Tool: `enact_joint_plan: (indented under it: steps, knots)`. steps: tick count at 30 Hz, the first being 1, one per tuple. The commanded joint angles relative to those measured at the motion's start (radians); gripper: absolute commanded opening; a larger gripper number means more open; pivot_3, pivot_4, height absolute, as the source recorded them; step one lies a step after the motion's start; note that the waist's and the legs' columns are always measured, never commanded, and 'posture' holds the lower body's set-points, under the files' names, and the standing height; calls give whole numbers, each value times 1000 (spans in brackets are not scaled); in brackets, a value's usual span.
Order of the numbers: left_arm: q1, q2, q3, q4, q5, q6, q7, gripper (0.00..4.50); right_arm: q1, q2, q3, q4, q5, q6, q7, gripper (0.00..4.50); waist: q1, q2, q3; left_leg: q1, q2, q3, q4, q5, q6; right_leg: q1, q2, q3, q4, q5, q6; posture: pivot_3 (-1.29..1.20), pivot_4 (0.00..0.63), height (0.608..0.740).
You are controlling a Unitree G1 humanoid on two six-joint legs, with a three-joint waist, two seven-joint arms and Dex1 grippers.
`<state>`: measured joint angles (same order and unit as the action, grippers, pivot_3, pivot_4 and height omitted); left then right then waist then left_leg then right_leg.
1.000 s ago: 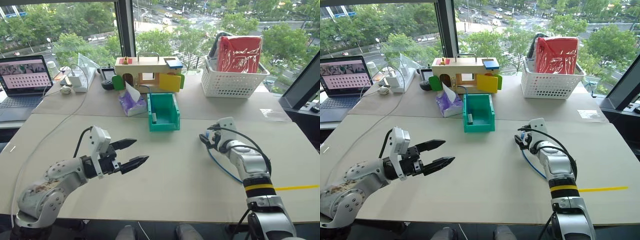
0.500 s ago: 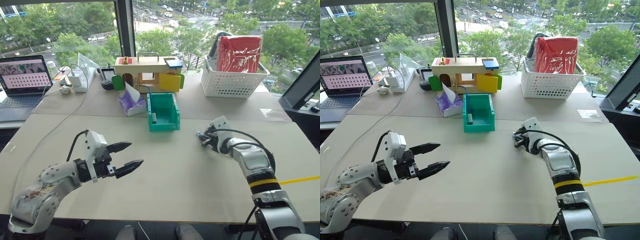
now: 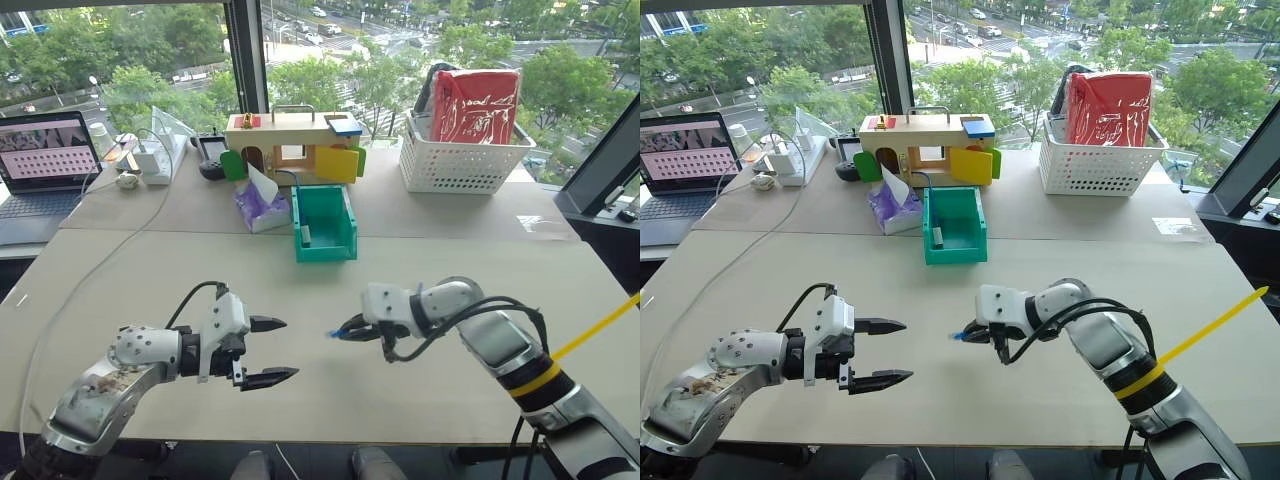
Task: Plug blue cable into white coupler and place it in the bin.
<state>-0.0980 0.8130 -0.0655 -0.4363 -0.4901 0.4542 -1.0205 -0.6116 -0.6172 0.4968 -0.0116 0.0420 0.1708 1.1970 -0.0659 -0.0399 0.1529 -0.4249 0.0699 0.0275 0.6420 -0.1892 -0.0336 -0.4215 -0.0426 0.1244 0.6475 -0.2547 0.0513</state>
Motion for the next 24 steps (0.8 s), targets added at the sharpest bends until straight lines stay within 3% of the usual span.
enact_joint_plan:
  steps: [1, 2, 4, 7, 14, 24]
  knots:
    - [-32, 9, -9, 1, 29, -51, -35, 4352, -52, 34, 15, 76, -26, -113, 43, 81, 1, 0, 0, 0, 0, 0, 0, 0, 0, 0, 0, 0, 0, 0, 0, 0, 150, 735]
    - [-36, 7, -12, 5, 36, -57, -41, 4352, -61, 40, 19, 95, -32, -129, 55, 81, 1, 0, 0, 0, 0, 0, 0, 0, 0, 0, 0, 0, 0, 0, 0, 0, 150, 735]
    - [-42, 7, -21, 11, 46, -65, -52, 4352, -81, 44, 23, 130, -51, -181, 71, 1102, 3, 0, 0, 0, 0, 0, 0, 0, 0, 0, 0, 0, 0, 0, 0, 0, 150, 735]
    - [-51, 1, -27, 13, 46, -66, -63, 4352, -93, 32, -13, 122, -27, -176, 92, 2008, 8, 0, 0, 0, 0, 0, 0, 0, 0, 0, 0, 0, 0, 0, 0, 0, 150, 735]
    - [-129, -80, -115, 119, 117, -123, -74, 4352, -61, -43, -219, -75, 120, 82, 39, 4447, 27, 0, 0, -1, 0, 0, 1, 0, 0, 0, 0, 0, 0, 0, 0, 0, 150, 735]
    - [-224, -223, -223, 359, 228, -261, -106, 4352, 131, -179, -455, -393, 255, 482, -120, 4483, 43, 0, 0, -1, 0, 0, 1, 0, 0, 0, 0, 0, 0, 0, 0, 0, 150, 735]
